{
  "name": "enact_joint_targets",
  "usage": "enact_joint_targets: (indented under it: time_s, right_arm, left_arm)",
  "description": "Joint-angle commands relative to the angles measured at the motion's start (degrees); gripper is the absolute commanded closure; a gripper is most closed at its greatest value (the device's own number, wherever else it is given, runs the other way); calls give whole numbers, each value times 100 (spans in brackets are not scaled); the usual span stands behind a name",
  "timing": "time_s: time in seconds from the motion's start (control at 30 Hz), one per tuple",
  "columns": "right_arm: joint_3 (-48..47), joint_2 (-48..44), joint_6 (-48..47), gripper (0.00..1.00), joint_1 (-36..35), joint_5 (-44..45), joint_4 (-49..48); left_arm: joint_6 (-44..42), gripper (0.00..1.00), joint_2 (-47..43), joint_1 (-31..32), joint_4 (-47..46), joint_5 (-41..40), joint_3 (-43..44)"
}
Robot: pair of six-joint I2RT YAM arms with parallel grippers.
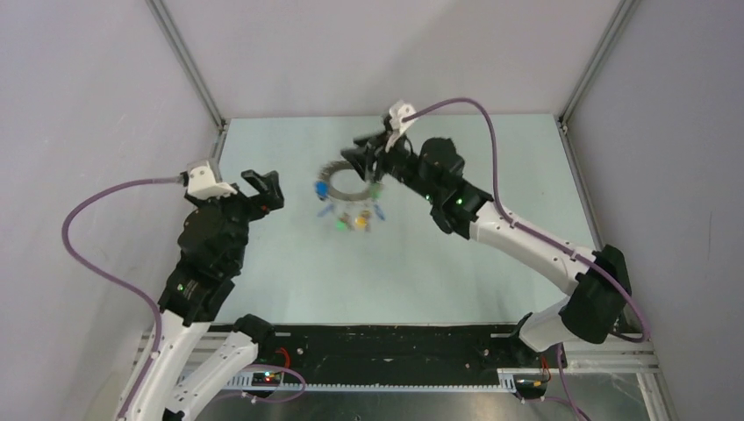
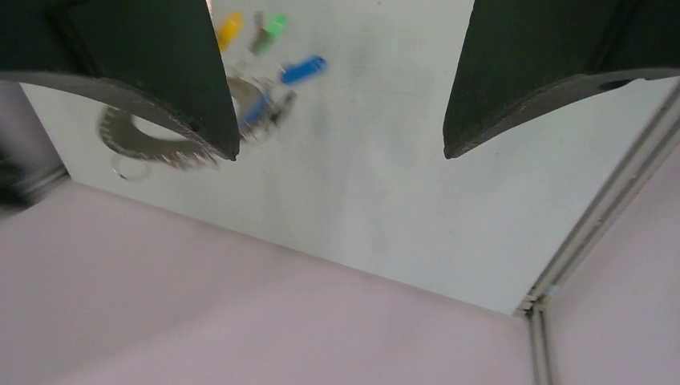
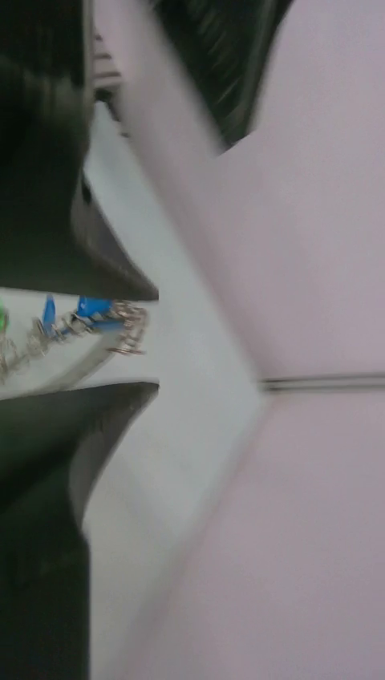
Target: Remove the keys from the keyring
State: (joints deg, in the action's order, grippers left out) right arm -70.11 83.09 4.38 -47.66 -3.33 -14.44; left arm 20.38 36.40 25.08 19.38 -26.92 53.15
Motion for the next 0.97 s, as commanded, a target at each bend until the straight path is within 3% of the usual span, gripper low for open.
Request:
enact_joint_targets:
  time_s: [0.0,0.03,0.17,0.37,0.63,0.93]
  right_arm:
    - [-1157,-101,86,38,-29,-892,-1847]
    - [-1159,-153,108,20,-26,-846,-1778]
    - [-825,-698,-27,7,15,-219,-1049]
    - [-19,-1850,-283,6,335,792,242]
    - [928,-3562,-763,5,763,1712,1088]
    - [1115,-4153,-1172,4,786,2102,1575]
  left_arm:
    - [-321,0,-257,-29,358,-637,-214]
    - [-332,0,-296,-25,361,-625,-223]
    - [-165,0,-417,-29,336,-477,-140]
    - [267,0,-72,-14,316,-773,192]
    - [117,0,-178,1,190,-950,652]
    - [-218,0,-191,6,30,-787,810]
